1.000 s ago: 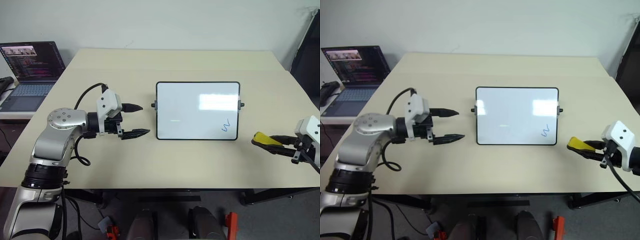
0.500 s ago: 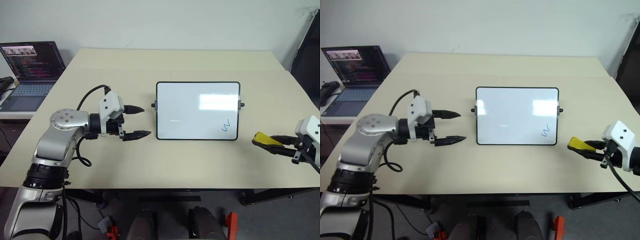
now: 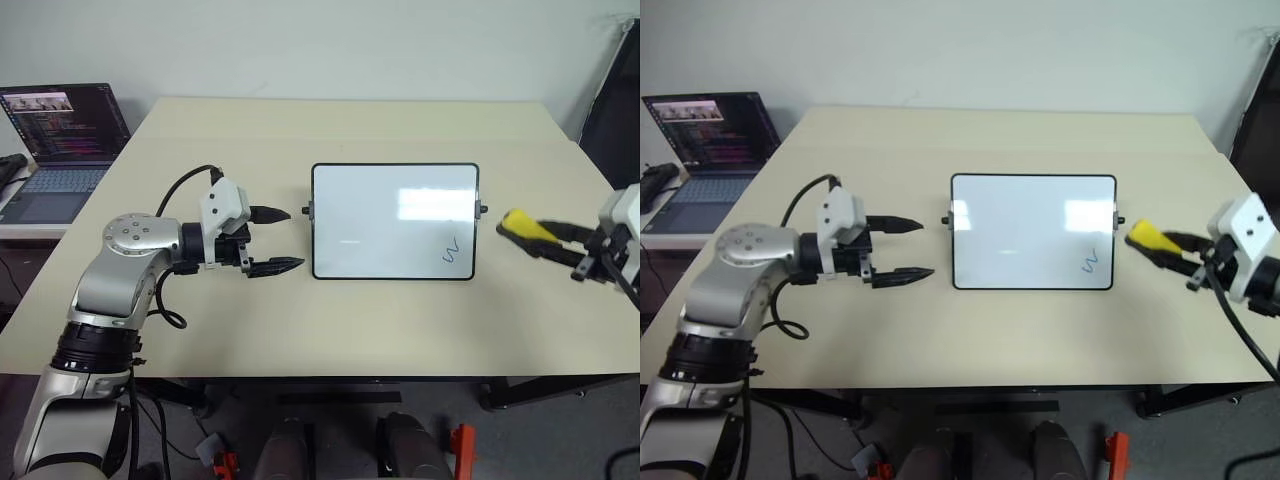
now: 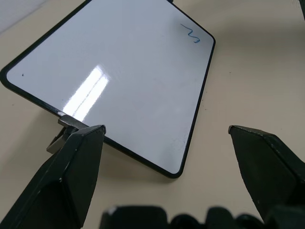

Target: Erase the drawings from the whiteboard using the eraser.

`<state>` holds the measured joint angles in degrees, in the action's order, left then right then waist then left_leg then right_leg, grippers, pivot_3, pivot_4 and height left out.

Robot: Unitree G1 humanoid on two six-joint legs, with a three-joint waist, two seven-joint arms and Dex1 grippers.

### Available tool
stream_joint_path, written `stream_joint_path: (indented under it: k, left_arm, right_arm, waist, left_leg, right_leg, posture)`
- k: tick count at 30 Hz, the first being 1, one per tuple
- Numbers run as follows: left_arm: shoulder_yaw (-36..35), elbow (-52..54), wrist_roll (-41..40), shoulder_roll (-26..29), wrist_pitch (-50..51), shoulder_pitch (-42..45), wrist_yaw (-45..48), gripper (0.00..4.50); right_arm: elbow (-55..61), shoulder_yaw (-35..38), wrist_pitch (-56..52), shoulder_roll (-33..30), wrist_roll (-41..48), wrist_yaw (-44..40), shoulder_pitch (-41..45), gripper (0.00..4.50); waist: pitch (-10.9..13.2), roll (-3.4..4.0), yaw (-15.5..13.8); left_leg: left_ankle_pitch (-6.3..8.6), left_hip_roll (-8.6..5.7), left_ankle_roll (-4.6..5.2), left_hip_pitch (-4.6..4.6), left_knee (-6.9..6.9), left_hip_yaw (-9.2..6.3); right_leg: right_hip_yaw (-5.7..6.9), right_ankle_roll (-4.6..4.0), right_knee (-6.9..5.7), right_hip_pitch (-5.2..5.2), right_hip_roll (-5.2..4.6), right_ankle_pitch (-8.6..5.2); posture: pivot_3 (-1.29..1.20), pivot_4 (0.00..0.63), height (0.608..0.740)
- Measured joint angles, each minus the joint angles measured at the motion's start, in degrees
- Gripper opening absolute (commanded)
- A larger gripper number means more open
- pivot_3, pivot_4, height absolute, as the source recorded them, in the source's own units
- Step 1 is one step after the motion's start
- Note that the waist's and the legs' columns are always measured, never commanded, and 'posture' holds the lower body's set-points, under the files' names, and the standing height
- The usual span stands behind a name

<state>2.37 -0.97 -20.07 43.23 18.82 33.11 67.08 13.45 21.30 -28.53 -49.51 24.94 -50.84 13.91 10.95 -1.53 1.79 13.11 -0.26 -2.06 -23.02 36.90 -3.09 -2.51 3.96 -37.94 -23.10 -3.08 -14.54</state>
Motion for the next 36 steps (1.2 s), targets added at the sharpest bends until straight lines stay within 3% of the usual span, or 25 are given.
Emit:
stream_joint_path:
  k: [4, 8, 20, 25, 30, 36]
  left_arm:
    - [1.0, -0.4, 0.1, -1.1, -0.3, 0.3, 0.1, 4.5]
    - [1.3, -1.7, 0.4, -1.2, -0.3, 0.9, 0.4, 4.5]
    - [1.2, -1.3, 0.5, -0.3, 0.0, 0.9, 1.1, 4.5]
    - [1.2, -1.2, 0.5, -0.2, 0.6, 0.9, 1.1, 4.5]
    - [1.2, -1.0, 0.5, -0.1, 0.7, 0.9, 1.1, 4.5]
    - [1.2, -0.7, 0.5, 0.1, 0.8, 0.9, 1.0, 4.5]
  right_arm:
    - [-3.4, -7.2, 5.7, 10.2, -4.5, 6.6, 3.1, 0.96]
    - [-10.1, -11.5, 11.1, 13.4, -9.3, 10.0, 5.6, 0.96]
    - [-28.9, -14.8, 26.1, 16.1, -16.0, 12.0, 10.5, 0.96]
    - [-32.0, -17.4, 29.5, 16.2, -17.4, 10.3, 10.3, 0.96]
    - [-32.5, -20.8, 31.2, 17.0, -18.3, 7.8, 6.9, 0.96]
    - [-28.2, -23.7, 29.3, 17.3, -18.5, 5.5, 2.7, 0.96]
  waist:
    - [0.0, 0.0, 0.0]
    - [0.0, 0.03, 0.0]
    - [0.0, 0.03, 0.1]
    - [0.0, -0.02, 0.4]
    - [-0.1, -0.13, 1.2]
    - [-0.1, -0.19, 1.6]
  left_leg:
    - [0.0, -0.02, 0.0, -0.01, -0.02, 0.02]
    - [0.0, -0.03, 0.0, -0.02, -0.02, 0.03]
    - [0.0, -0.02, 0.0, 0.02, -0.02, 0.02]
    - [0.0, 0.01, 0.0, 0.24, 0.01, 0.02]
    - [0.01, 0.04, 0.01, 1.28, -0.02, 0.0]
    - [-0.01, 0.06, 0.02, 1.48, 0.03, 0.02]
  right_leg:
    - [-0.02, -0.17, -0.01, -0.05, -0.01, 0.1]
    - [-0.02, -0.19, -0.03, -0.07, -0.01, 0.11]
    - [-0.02, -0.2, -0.07, -0.04, 0.0, 0.12]
    - [-0.01, -0.2, -0.07, 0.2, 0.02, 0.12]
    - [0.0, -0.1, 0.13, 1.29, 0.02, -0.17]
    - [-0.07, -0.23, 0.11, 1.44, 0.02, -0.12]
  posture:
    - [0.0, 0.15, 0.74]
    - [0.0, 0.15, 0.74]
    - [0.0, 0.15, 0.74]
    - [0.0, 0.15, 0.74]
    - [0.0, 0.15, 0.74]
    - [0.0, 0.15, 0.74]
